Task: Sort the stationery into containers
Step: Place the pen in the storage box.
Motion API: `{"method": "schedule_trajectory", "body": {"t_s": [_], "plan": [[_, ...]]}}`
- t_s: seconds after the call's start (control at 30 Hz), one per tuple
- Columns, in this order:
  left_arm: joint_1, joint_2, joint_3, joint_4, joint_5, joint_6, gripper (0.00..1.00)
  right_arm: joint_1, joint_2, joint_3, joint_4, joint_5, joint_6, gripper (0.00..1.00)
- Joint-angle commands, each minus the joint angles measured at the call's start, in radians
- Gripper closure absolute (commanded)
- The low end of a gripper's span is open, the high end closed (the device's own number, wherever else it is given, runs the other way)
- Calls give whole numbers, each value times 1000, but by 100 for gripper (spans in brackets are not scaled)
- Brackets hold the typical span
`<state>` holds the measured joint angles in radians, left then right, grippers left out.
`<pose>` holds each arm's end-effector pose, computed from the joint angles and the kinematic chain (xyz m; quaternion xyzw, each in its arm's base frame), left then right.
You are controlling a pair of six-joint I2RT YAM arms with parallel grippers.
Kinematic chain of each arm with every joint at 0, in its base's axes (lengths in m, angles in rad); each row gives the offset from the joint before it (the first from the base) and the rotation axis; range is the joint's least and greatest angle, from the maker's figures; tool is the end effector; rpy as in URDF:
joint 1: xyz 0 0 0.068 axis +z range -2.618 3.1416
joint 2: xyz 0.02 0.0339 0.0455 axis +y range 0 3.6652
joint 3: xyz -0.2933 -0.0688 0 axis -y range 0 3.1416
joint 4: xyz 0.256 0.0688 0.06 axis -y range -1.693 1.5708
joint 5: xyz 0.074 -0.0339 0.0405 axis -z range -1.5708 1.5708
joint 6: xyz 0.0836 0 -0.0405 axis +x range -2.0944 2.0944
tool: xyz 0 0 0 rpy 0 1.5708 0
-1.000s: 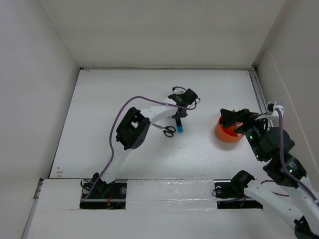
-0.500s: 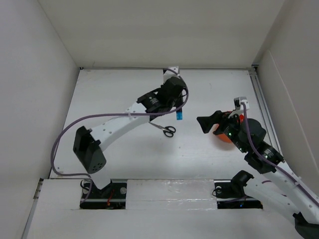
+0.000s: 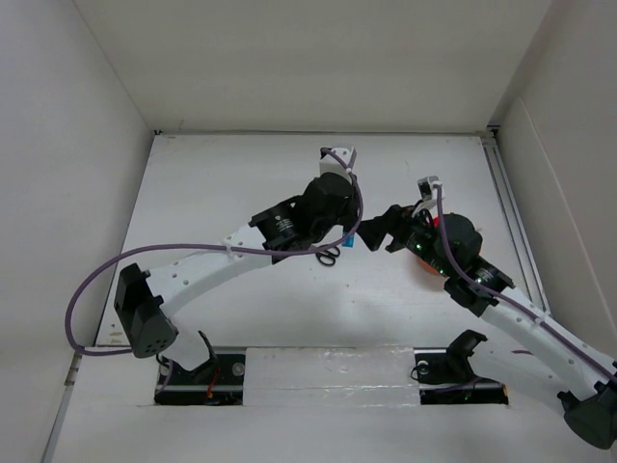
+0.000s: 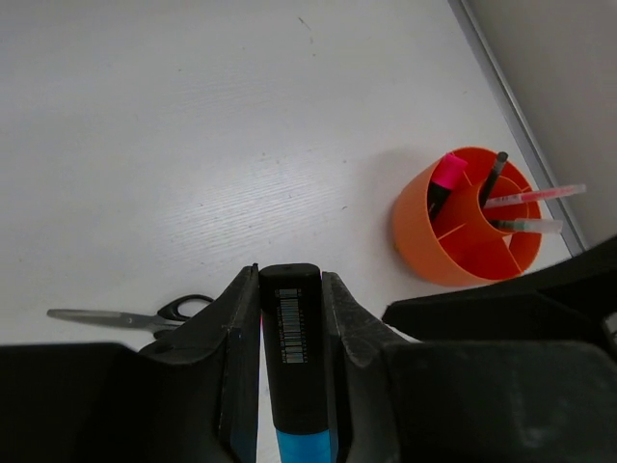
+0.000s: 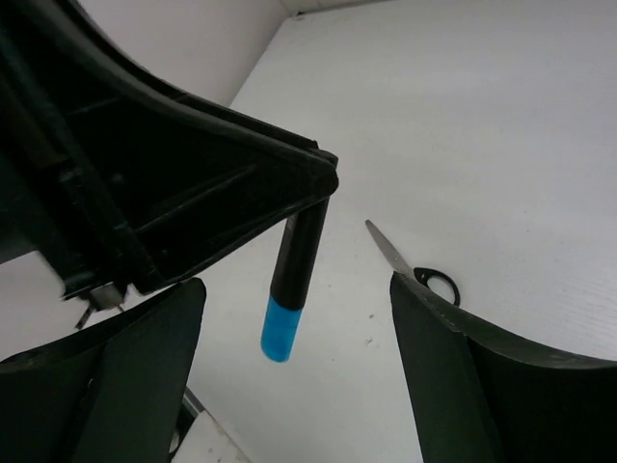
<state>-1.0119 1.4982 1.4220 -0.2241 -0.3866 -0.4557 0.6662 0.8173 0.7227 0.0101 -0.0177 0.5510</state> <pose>0.2405 -0.3251 0.4016 0.1073 0.7909 -0.2752 0.5360 0.1853 0.1476 0.3497 -0.0484 0.7347 0.3922 0.5514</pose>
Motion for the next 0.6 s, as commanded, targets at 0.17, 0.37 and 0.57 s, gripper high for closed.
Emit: {"method": "schedule_trajectory", "body": {"t_s": [0.17, 0.37, 0.57], "plan": [[-11, -121, -12, 74, 34, 28, 100, -7, 36, -26, 195, -88, 52, 21], [-11, -121, -3, 65, 106, 28, 100, -7, 25, -35, 231, -79, 52, 27], [-11, -130, -34, 111, 178, 17, 100, -7, 46, -16, 249, -79, 52, 36]]}}
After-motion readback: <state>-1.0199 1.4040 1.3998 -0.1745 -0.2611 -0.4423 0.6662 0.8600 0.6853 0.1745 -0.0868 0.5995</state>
